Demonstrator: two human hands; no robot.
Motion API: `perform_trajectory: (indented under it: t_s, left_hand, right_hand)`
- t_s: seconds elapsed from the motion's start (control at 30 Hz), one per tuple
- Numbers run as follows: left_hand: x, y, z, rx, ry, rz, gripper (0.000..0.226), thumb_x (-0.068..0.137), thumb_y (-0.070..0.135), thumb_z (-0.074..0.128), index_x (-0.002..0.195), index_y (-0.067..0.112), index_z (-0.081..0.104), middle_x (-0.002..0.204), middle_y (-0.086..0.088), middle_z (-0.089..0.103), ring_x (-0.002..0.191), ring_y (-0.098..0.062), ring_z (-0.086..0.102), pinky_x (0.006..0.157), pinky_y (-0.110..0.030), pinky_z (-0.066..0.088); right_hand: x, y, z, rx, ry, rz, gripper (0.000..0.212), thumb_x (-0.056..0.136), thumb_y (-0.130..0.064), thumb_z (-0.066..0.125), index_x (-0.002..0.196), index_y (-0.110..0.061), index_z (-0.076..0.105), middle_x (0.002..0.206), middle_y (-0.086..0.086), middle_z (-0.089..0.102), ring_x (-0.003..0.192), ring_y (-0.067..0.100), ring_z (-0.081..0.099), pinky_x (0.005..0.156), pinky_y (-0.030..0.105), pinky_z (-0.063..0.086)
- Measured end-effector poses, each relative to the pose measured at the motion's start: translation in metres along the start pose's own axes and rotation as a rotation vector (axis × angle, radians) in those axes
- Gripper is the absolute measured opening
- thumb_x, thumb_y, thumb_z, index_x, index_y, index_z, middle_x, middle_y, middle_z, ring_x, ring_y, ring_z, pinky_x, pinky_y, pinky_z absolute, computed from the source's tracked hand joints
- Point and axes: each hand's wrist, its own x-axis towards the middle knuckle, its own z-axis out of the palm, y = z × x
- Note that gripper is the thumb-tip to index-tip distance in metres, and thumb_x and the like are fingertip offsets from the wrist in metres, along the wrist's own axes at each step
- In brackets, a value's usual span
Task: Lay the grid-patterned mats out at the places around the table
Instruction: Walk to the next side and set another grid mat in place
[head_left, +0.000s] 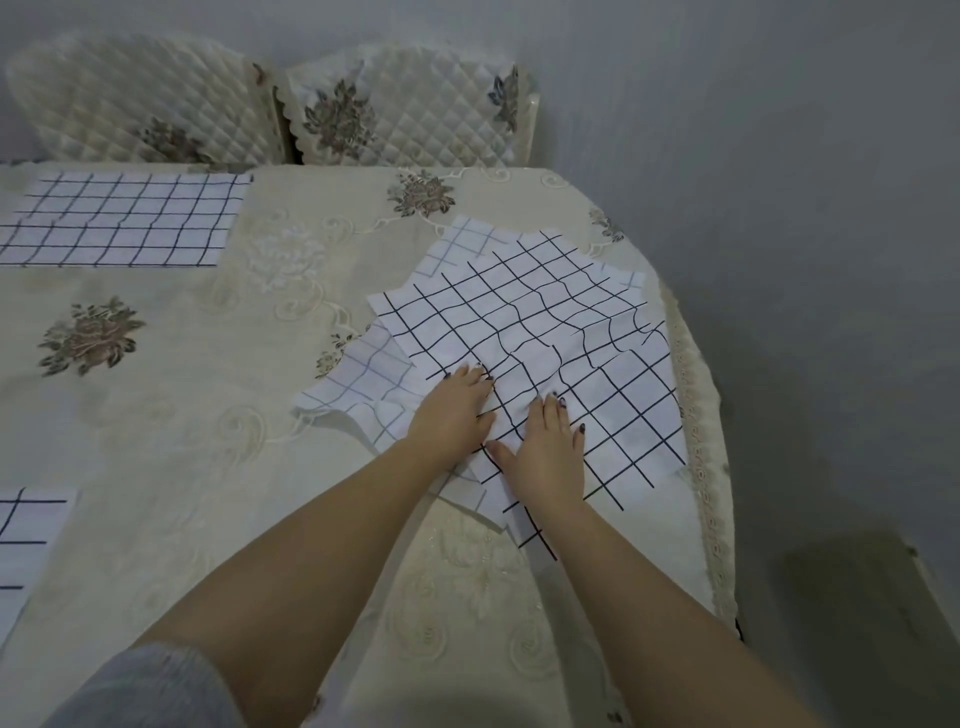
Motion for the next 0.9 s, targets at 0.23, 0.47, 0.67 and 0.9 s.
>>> perform_trajectory:
  t_s: [0.23,0.47,0.67,0.9]
  left_hand:
    - [0.005,0.000,-0.004,-0.084,0.024,-0.012,0.047,0.093,0.022,0.053,0.137,0.007,0.045,0.146,-0.009,0.040,0.140,-0.024,0.029,0.108,-0.031,0.026]
    - [-0.007,0.001,-0.001,-0.230,0.144,-0.166,0.057,0.091,0.029,0.056,0.142,0.010,0.038,0.145,-0.010,0.043,0.135,-0.028,0.037,0.110,-0.041,0.033]
    - [-0.008,0.006,-0.001,-0.259,0.213,-0.245,0.061,0.094,0.030,0.055,0.147,0.011,0.030,0.155,-0.007,0.030,0.144,-0.021,0.024,0.116,-0.033,0.021]
    - [-0.003,0.009,0.008,-0.221,0.203,-0.330,0.066,0.094,0.034,0.055,0.148,0.012,0.026,0.157,-0.005,0.024,0.146,-0.019,0.019,0.116,-0.032,0.017]
  right_hand:
    - [0.005,-0.003,-0.004,0.065,0.020,0.008,0.086,0.090,-0.054,0.050,0.151,-0.009,0.010,0.161,0.008,0.004,0.148,0.021,0.004,0.119,0.044,0.006]
    - [0.026,0.015,-0.059,0.239,0.166,-0.045,0.077,0.087,-0.039,0.064,0.147,-0.006,0.027,0.152,0.011,0.032,0.140,0.025,0.026,0.112,0.037,0.031]
    - [0.077,0.048,-0.098,0.152,0.125,-0.181,0.067,0.087,-0.024,0.066,0.144,-0.010,0.035,0.151,0.009,0.033,0.140,0.024,0.027,0.115,0.036,0.026]
    - [0.148,0.070,-0.117,-0.080,-0.068,-0.355,0.068,0.084,-0.015,0.070,0.144,-0.016,0.038,0.155,0.008,0.029,0.142,0.025,0.025,0.115,0.037,0.023]
